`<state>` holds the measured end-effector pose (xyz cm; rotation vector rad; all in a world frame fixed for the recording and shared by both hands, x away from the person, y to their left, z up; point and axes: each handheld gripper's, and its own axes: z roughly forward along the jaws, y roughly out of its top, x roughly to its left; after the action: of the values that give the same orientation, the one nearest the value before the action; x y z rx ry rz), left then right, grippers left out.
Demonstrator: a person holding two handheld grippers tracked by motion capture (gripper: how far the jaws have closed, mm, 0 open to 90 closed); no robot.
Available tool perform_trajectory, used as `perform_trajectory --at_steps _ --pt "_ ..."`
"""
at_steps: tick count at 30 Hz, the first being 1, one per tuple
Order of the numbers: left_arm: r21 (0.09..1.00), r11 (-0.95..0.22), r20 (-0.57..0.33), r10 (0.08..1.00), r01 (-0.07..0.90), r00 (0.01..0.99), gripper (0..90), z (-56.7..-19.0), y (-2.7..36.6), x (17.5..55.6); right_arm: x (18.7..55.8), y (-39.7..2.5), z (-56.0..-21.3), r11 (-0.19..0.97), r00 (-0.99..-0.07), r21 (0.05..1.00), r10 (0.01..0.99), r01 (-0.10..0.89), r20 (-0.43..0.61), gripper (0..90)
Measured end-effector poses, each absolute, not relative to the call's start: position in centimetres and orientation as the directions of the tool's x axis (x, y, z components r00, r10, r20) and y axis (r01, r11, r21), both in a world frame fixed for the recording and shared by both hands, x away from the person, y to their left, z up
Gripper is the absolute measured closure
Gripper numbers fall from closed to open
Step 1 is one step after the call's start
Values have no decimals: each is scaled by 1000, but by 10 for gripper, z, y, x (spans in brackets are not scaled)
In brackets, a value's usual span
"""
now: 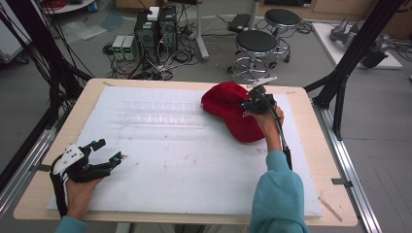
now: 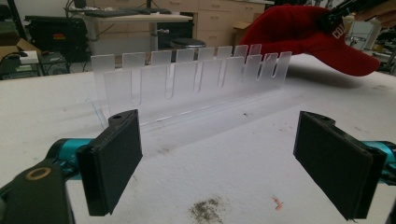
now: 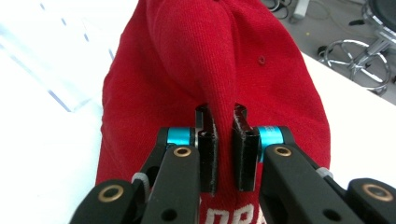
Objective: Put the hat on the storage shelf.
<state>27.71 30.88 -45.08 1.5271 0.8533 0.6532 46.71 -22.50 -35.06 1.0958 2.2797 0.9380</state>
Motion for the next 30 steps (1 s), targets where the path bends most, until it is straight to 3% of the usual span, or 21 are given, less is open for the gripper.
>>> perform_trajectory --at_steps 11,22,30 --pt "987 -1 -91 819 160 567 155 -451 310 278 450 -239 -326 367 -577 807 816 463 -40 839" --pt "981 10 -120 822 196 557 152 -450 311 282 423 -238 -300 280 -640 888 768 365 21 839" --pt "980 -36 -85 817 197 571 152 -441 304 285 403 -227 -290 266 -683 910 730 319 26 839"
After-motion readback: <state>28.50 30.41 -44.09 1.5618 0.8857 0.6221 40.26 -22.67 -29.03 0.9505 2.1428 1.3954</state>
